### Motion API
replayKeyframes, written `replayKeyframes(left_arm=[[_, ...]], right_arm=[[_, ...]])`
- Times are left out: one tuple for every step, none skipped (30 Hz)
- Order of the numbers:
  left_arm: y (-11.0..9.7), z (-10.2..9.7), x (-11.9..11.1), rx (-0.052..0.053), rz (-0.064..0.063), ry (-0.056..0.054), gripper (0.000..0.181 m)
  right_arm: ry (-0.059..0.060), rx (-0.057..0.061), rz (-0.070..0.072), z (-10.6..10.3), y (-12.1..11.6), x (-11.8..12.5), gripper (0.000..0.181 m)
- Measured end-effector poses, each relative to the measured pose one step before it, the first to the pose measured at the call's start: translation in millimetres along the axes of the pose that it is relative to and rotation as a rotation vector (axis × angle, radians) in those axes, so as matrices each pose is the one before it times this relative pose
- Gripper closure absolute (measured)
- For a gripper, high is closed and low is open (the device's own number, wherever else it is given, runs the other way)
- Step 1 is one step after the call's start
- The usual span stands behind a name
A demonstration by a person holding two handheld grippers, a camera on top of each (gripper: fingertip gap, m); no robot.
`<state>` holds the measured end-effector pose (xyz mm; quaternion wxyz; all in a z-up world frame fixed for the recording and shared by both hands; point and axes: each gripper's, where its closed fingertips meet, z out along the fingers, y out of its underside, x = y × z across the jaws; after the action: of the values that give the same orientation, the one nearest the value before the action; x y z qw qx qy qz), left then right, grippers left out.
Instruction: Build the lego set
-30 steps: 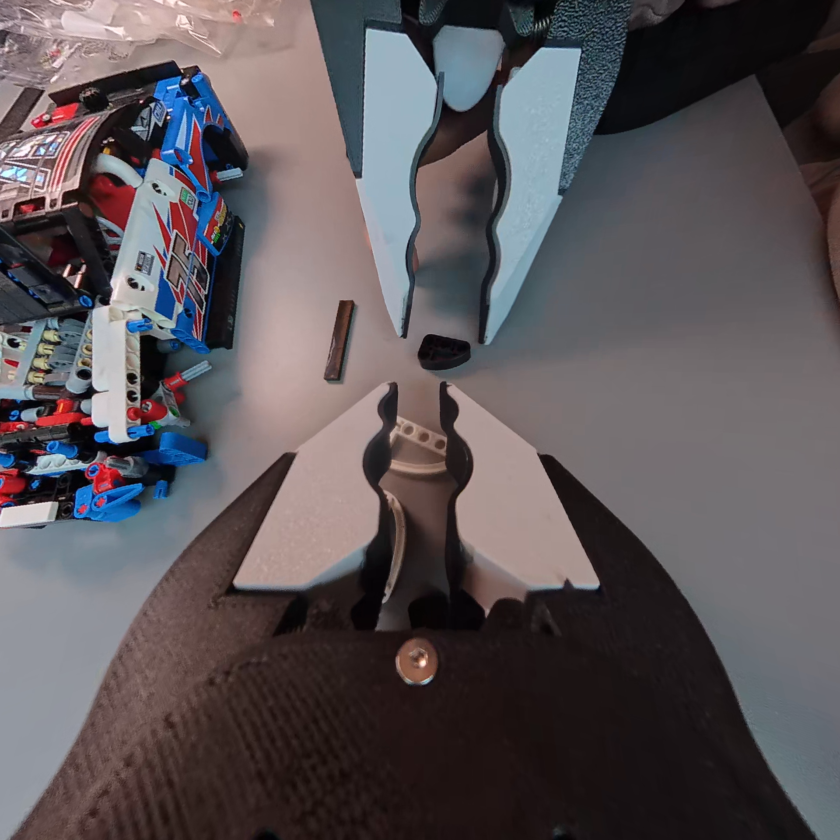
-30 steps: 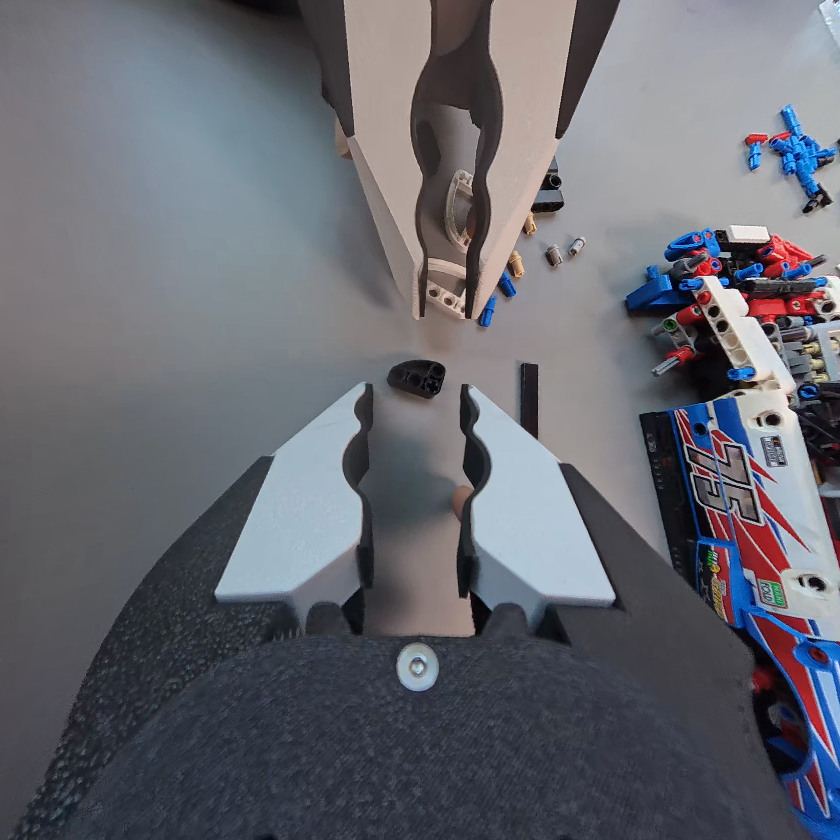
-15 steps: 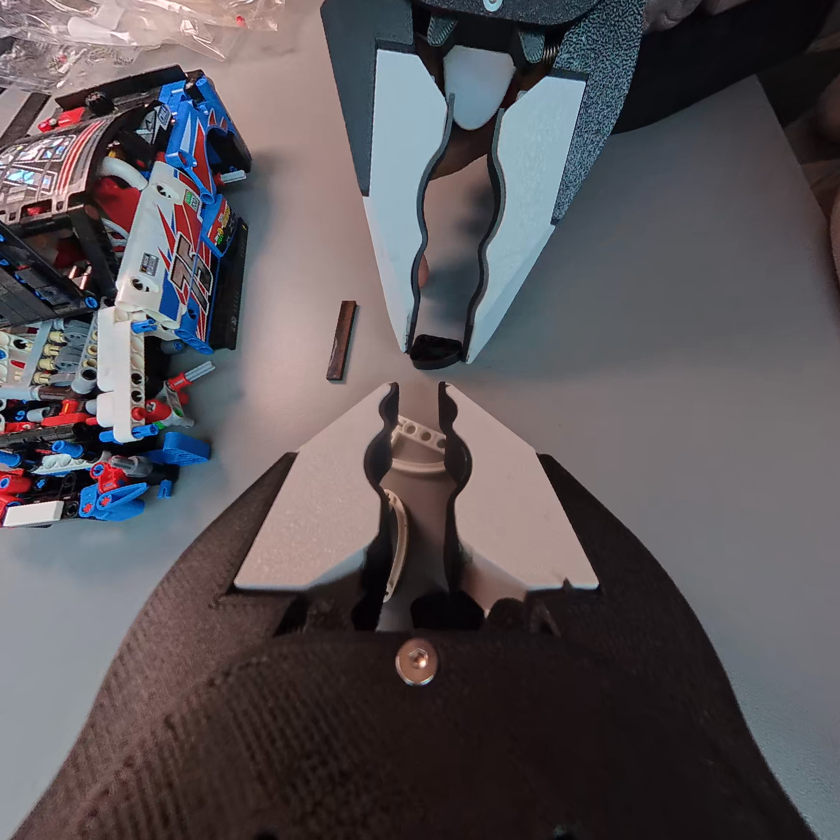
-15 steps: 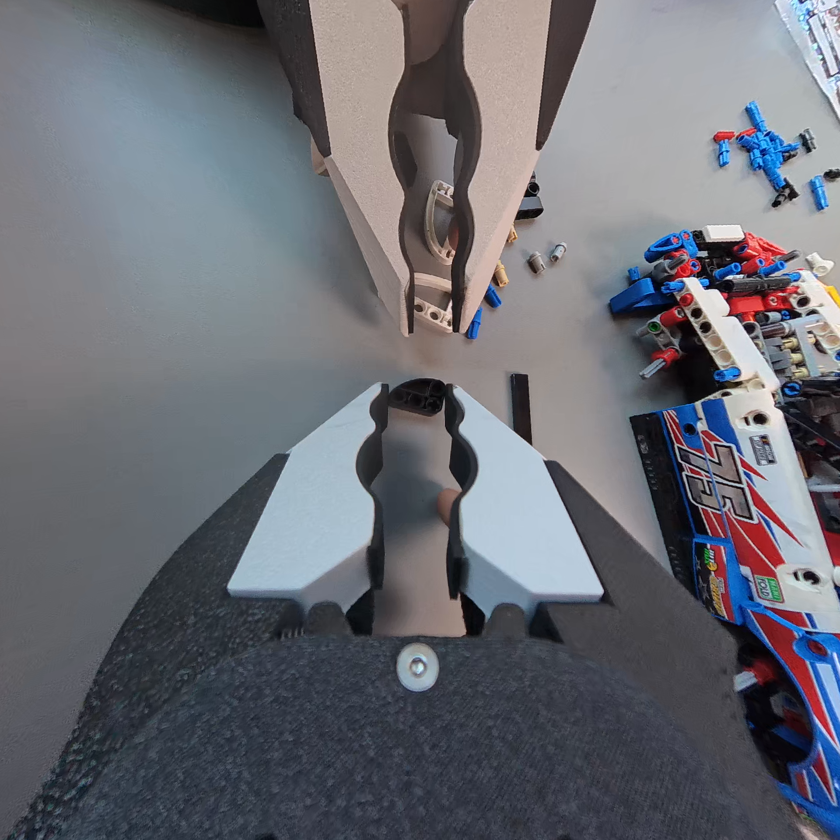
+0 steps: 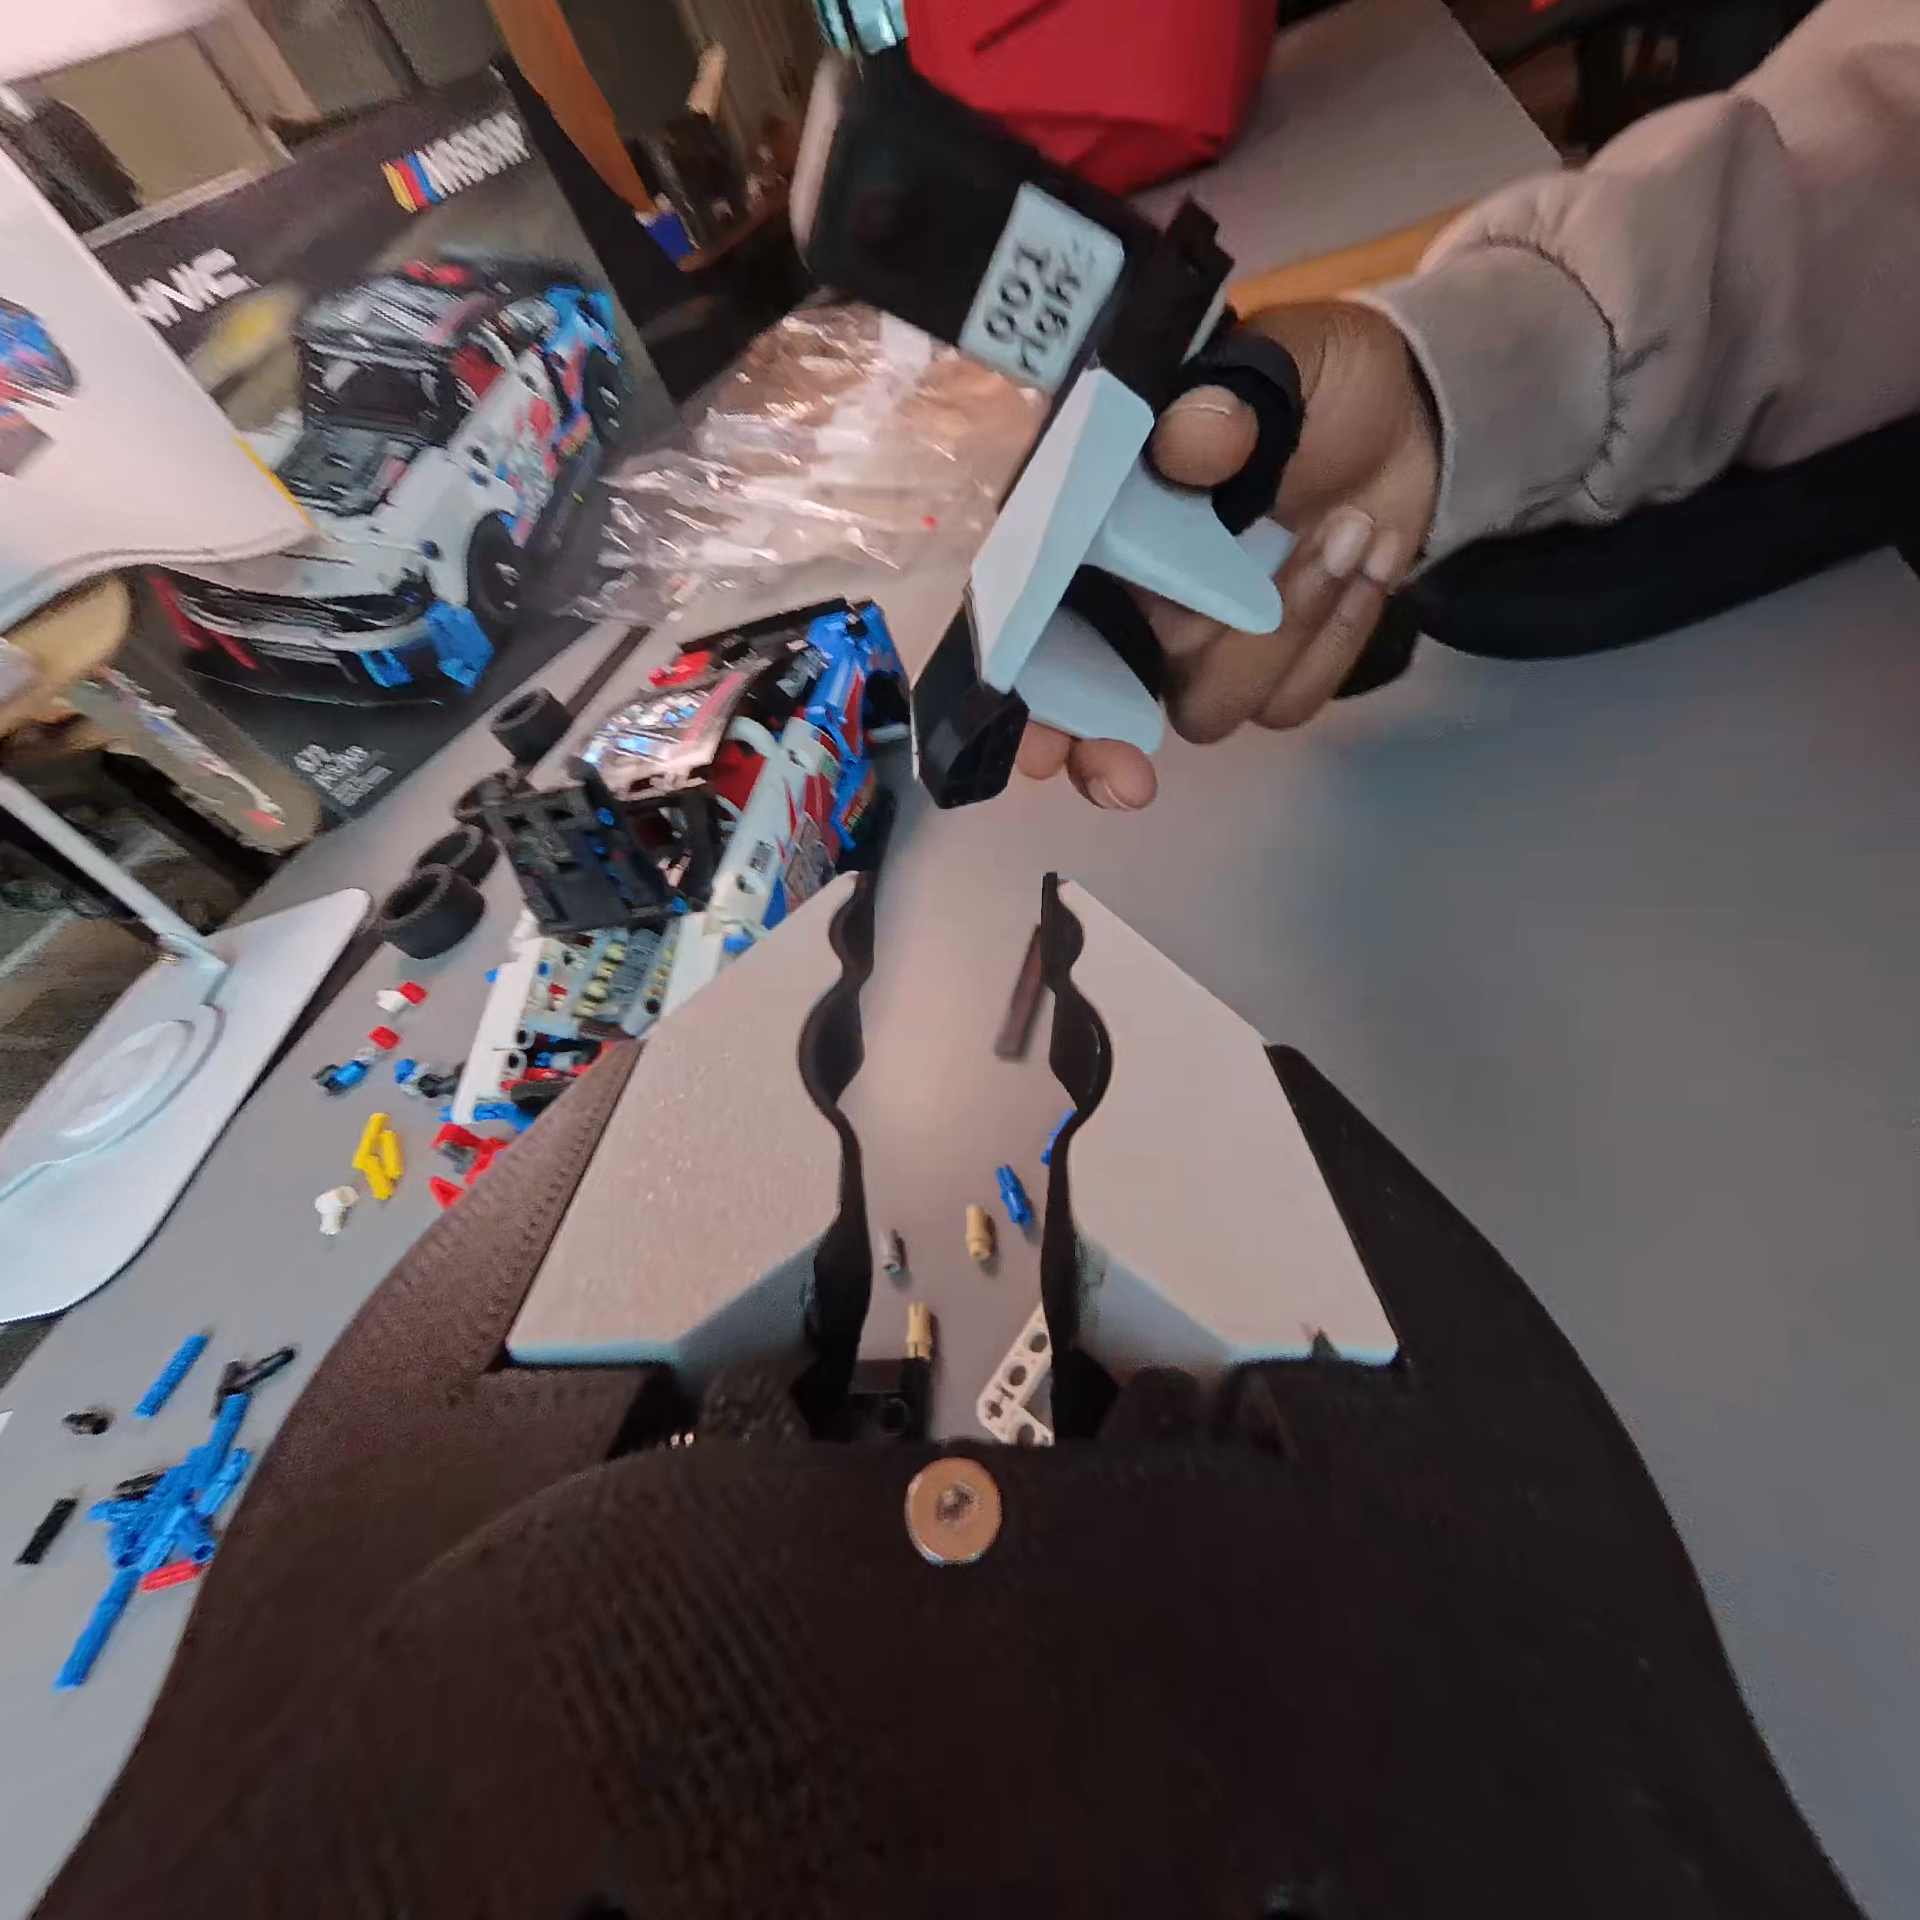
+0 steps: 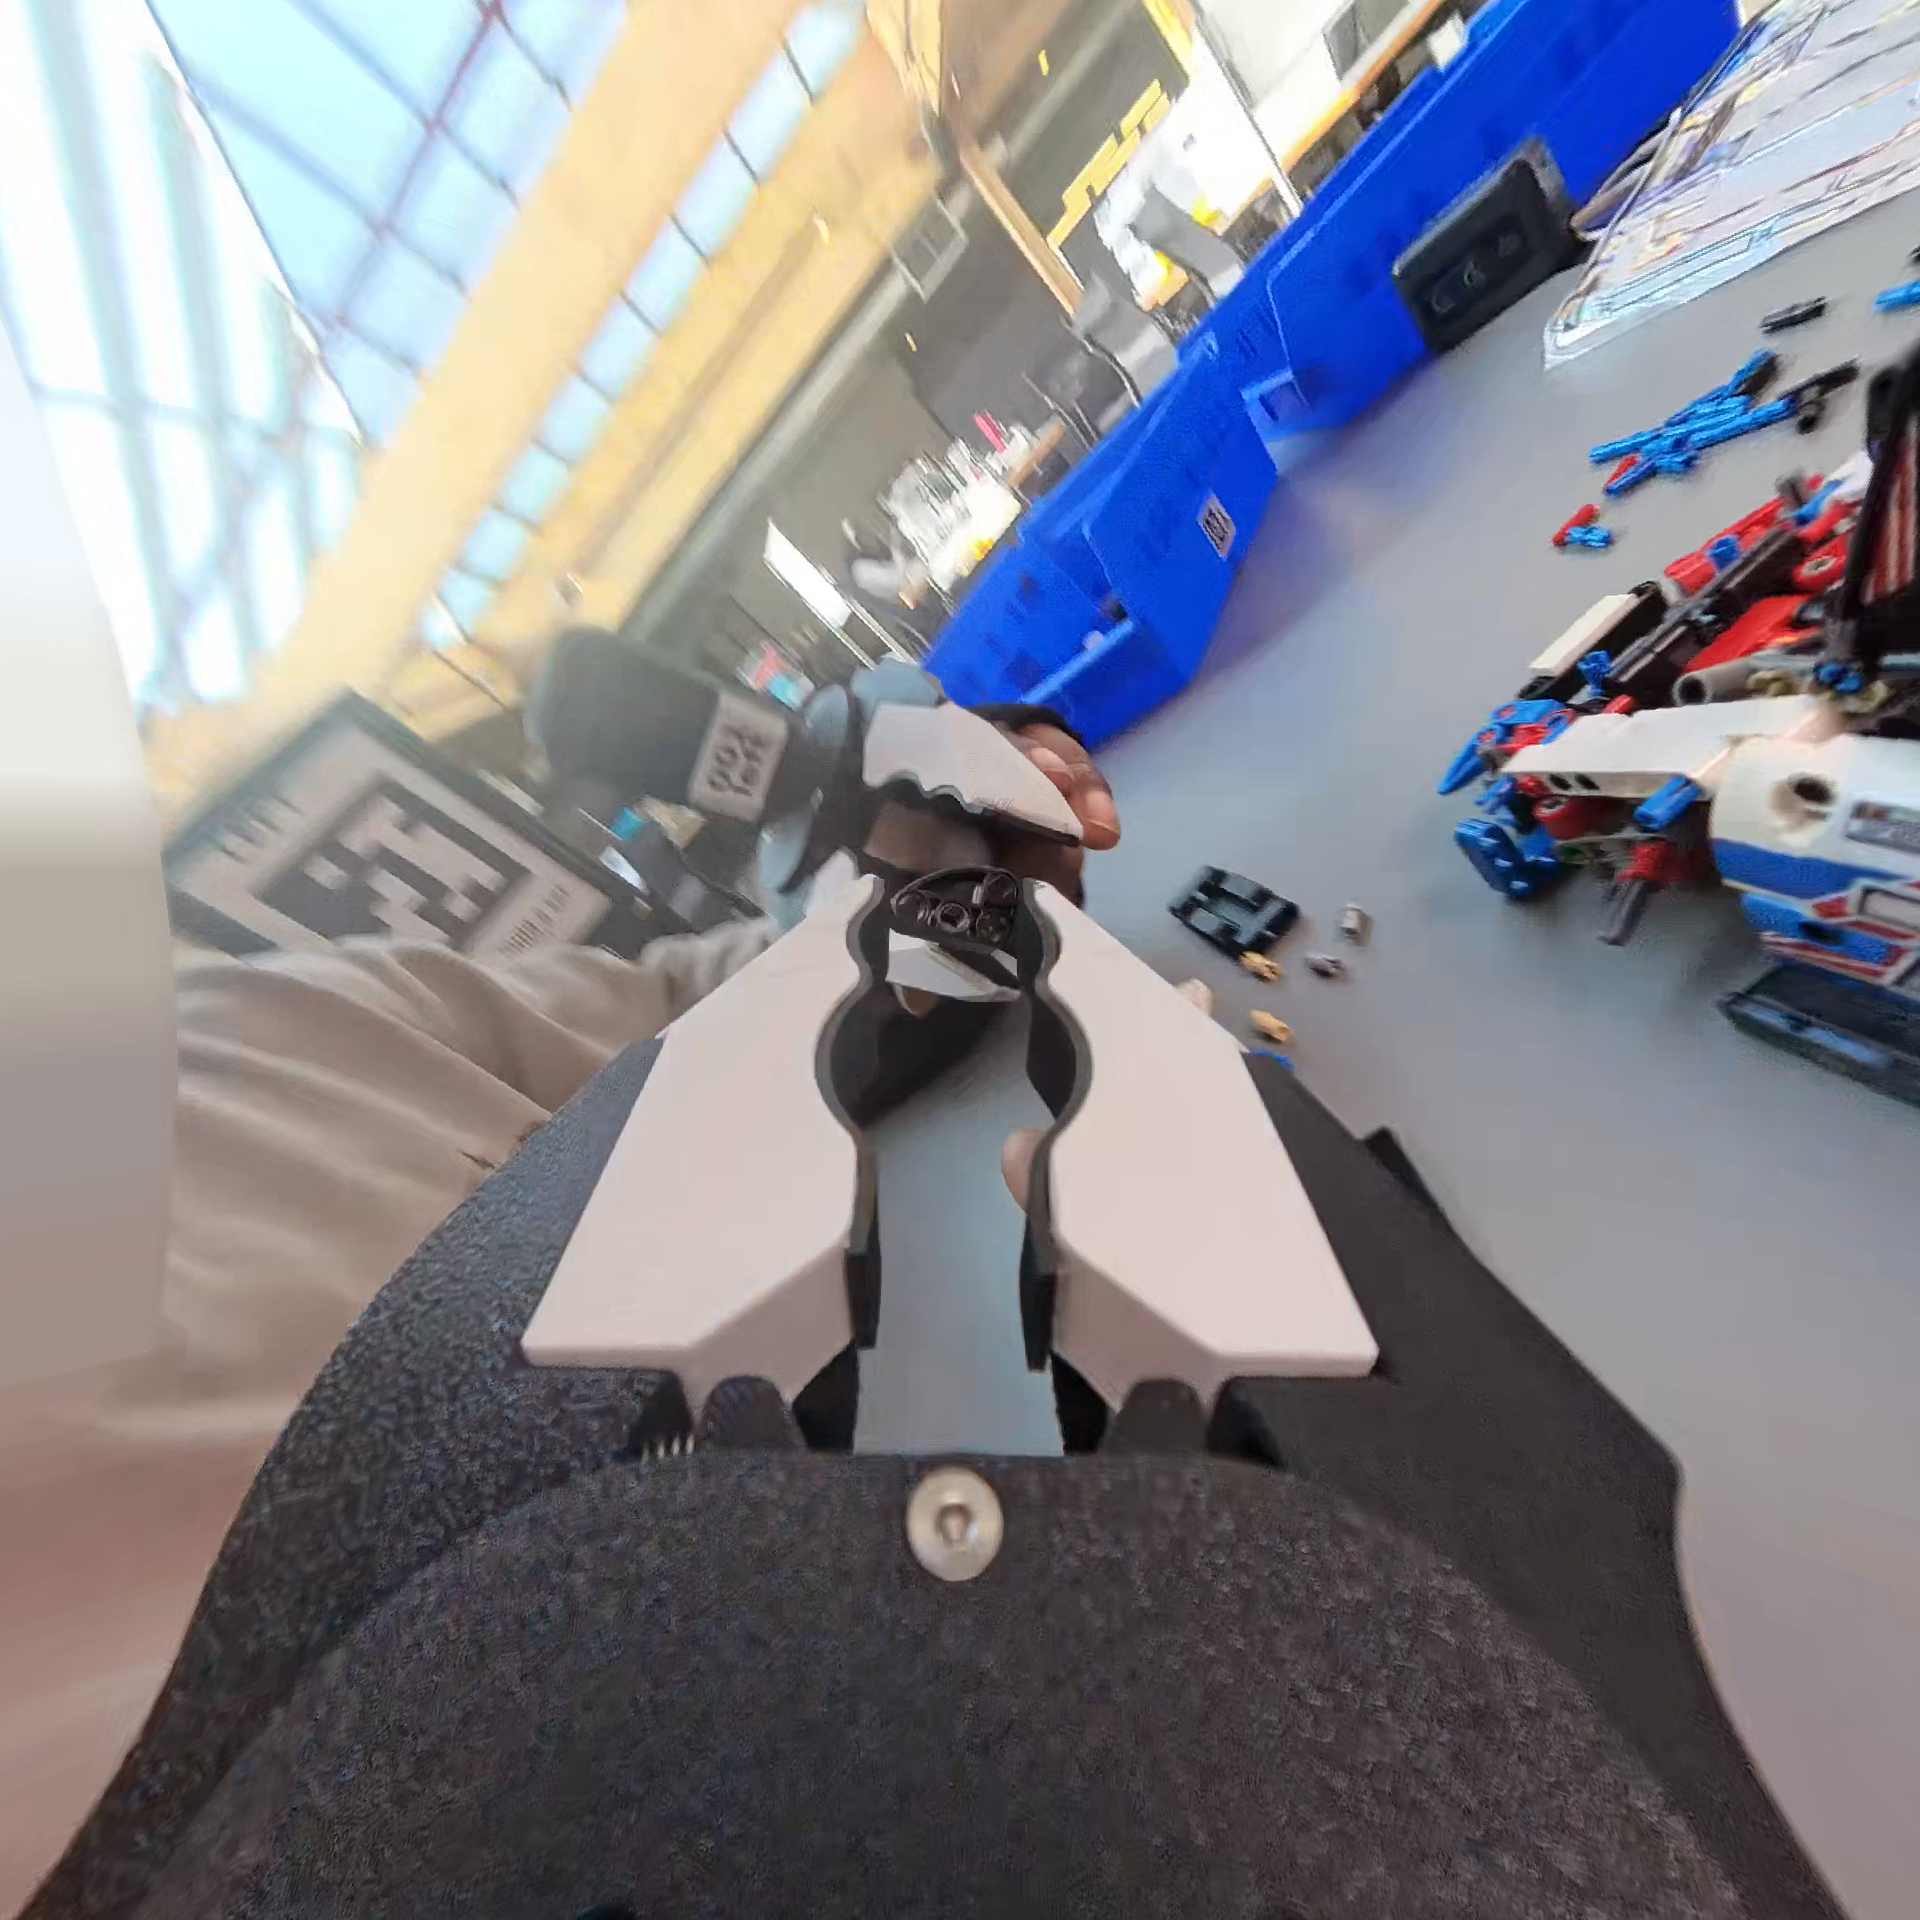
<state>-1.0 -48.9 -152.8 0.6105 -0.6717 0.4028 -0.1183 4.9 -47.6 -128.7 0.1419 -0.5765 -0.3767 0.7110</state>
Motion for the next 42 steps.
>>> replayKeyframes(left_arm=[[-6.97,-2.94,-6.29,0.0323,0.0003,-0.0392,0.152],[-6.40,-2.35,-4.83,0.0287,0.0009,-0.0329,0.151],[-6.09,-1.68,-3.44,0.0258,0.0021,-0.0269,0.152],[-5.87,-1.20,-2.60,0.0234,0.0041,-0.0246,0.151],[-5.61,-0.71,-1.54,0.0209,0.0059,-0.0189,0.151],[-5.34,-0.45,0.18,0.0189,0.0041,-0.0082,0.151],[-5.46,-0.28,0.86,0.0199,0.0012,-0.0054,0.152],[-4.91,-0.01,1.81,0.0181,0.0017,-0.0001,0.153],[-3.23,0.29,1.67,0.0091,0.0033,-0.0002,0.153],[-1.51,0.67,0.24,0.0016,0.0039,-0.0097,0.154],[-1.41,0.61,0.55,0.0037,0.0017,-0.0051,0.154],[-1.51,0.52,1.27,0.0066,-0.0063,0.0032,0.154],[-1.43,0.40,0.23,0.0070,-0.0113,-0.0004,0.154],[-1.02,0.29,-0.30,0.0054,-0.0082,-0.0032,0.155],[-0.17,0.41,0.09,0.0001,-0.0033,0.0018,0.156],[0.20,0.22,0.37,-0.0011,-0.0013,0.0027,0.157],[-0.35,-0.34,0.68,0.0036,0.0006,0.0043,0.159],[-0.52,-0.81,1.01,0.0039,0.0023,0.0077,0.168],[0.33,-0.77,0.55,-0.0033,0.0026,0.0072,0.168],[1.28,-0.53,0.16,-0.0096,0.0004,0.0063,0.168],[1.48,-0.37,0.15,-0.0099,-0.0047,0.0064,0.168],[1.73,-0.38,0.30,-0.0101,-0.0059,0.0072,0.168],[2.04,-0.60,0.26,-0.0114,-0.0046,0.0084,0.168],[2.50,-0.66,0.18,-0.0147,-0.0080,0.0104,0.168],[3.34,-0.36,-0.53,-0.0222,-0.0150,0.0096,0.168],[4.06,-0.14,-0.41,-0.0270,-0.0169,0.0110,0.168],[5.53,0.29,0.35,-0.0339,-0.0161,0.0165,0.168],[8.57,1.34,2.75,-0.0507,-0.0174,0.0301,0.168],[10.86,2.37,2.95,-0.0613,-0.0167,0.0284,0.168],[10.82,3.20,2.62,-0.0547,-0.0082,0.0194,0.168],[11.82,4.52,6.14,-0.0612,-0.0065,0.0386,0.168],[11.85,5.47,7.52,-0.0642,-0.0095,0.0450,0.168],[9.11,5.89,7.46,-0.0471,-0.0006,0.0373,0.168],[8.13,5.91,9.63,-0.0462,0.0057,0.0480,0.168],[7.21,5.77,8.71,-0.0450,0.0085,0.0400,0.168],[5.45,5.13,6.57,-0.0352,0.0130,0.0245,0.168],[5.29,4.49,7.23,-0.0360,0.0116,0.0319,0.168],[3.75,3.70,4.49,-0.0254,0.0082,0.0171,0.168],[1.98,2.62,1.99,-0.0131,0.0093,0.0027,0.168],[1.95,1.91,2.38,-0.0127,0.0075,0.0090,0.168],[0.95,1.22,1.62,-0.0053,0.0024,0.0087,0.168],[-0.42,0.44,0.43,0.0041,-0.0015,0.0037,0.168]], right_arm=[[-0.0551,0.0661,0.0992,-1.54,-8.25,-2.48,0.161],[-0.0443,0.0496,0.0769,-0.60,-5.33,-1.82,0.161],[-0.0427,0.0354,0.0509,0.30,-2.78,-2.95,0.161],[-0.0314,0.0206,0.0349,1.43,-0.54,-2.60,0.161],[-0.0228,0.0108,0.0218,2.24,1.03,-2.39,0.162],[-0.0192,0.0169,0.0129,2.26,0.16,-2.37,0.161],[-0.0191,0.0215,0.0156,2.17,-0.35,-2.45,0.161],[-0.0247,0.0178,0.0232,2.07,-0.02,-2.92,0.161],[-0.0279,0.0166,0.0283,1.61,-0.20,-3.04,0.161],[-0.0290,0.0213,0.0251,1.10,-0.85,-3.05,0.161],[-0.0158,0.0185,0.0192,0.92,-0.53,-1.28,0.161],[-0.0074,0.0100,0.0083,1.11,0.46,-0.12,0.161],[-0.0041,0.0028,0.0032,1.20,1.34,0.27,0.161],[-0.0081,0.0004,0.0049,1.12,1.53,-0.41,0.161],[-0.0108,-0.0002,0.0077,1.18,1.40,-0.83,0.161],[-0.0086,-0.0005,0.0071,0.88,1.15,-0.65,0.161],[-0.0034,-0.0023,0.0029,0.69,1.15,0.07,0.161],[-0.0019,-0.0020,-0.0013,0.19,0.66,0.15,0.161],[0.0024,-0.0075,0.0001,0.04,0.74,0.66,0.161],[0.0065,-0.0087,-0.0017,-0.10,0.27,1.29,0.161],[0.0085,-0.0126,-0.0056,-0.34,0.31,1.43,0.161],[0.0161,-0.0227,-0.0052,-0.60,0.87,2.20,0.161],[0.0159,-0.0288,-0.0198,-1.62,0.03,1.61,0.163],[0.0263,-0.0269,-0.0509,-3.31,-1.43,2.00,0.164],[0.0570,-0.0235,-0.0804,-4.73,-2.73,5.07,0.164],[0.0669,-0.0267,-0.1079,-5.35,-2.83,5.30,0.164],[0.0723,-0.0401,-0.1224,-5.35,-1.60,5.43,0.164],[0.0765,-0.0471,-0.1255,-4.71,-0.80,6.02,0.163],[0.0706,-0.0489,-0.1250,-4.00,0.30,5.61,0.162],[0.0586,-0.0480,-0.1200,-2.81,1.58,4.09,0.162],[0.0456,-0.0518,-0.1059,-1.51,3.99,2.55,0.161],[0.0281,-0.0628,-0.0910,0.23,7.27,0.32,0.162],[0.0108,-0.0715,-0.0793,1.45,9.87,-2.15,0.160],[0.0100,-0.0508,-0.0686,1.87,7.64,-2.74,0.160],[0.0050,-0.0285,-0.0576,1.32,4.64,-3.04,0.160],[-0.0024,-0.0240,-0.0412,0.74,3.49,-3.05,0.160],[-0.0035,-0.0205,-0.0237,0.10,2.69,-2.00,0.161],[-0.0065,-0.0214,-0.0123,-0.37,2.87,-1.17,0.160],[-0.0114,-0.0192,-0.0046,-0.74,3.17,-1.25,0.160],[-0.0108,-0.0201,-0.0017,-0.69,3.90,-0.89,0.160],[-0.0012,-0.0189,-0.0050,-0.29,4.13,0.40,0.161],[0.0024,-0.0178,-0.0086,0.38,4.46,0.51,0.161]])
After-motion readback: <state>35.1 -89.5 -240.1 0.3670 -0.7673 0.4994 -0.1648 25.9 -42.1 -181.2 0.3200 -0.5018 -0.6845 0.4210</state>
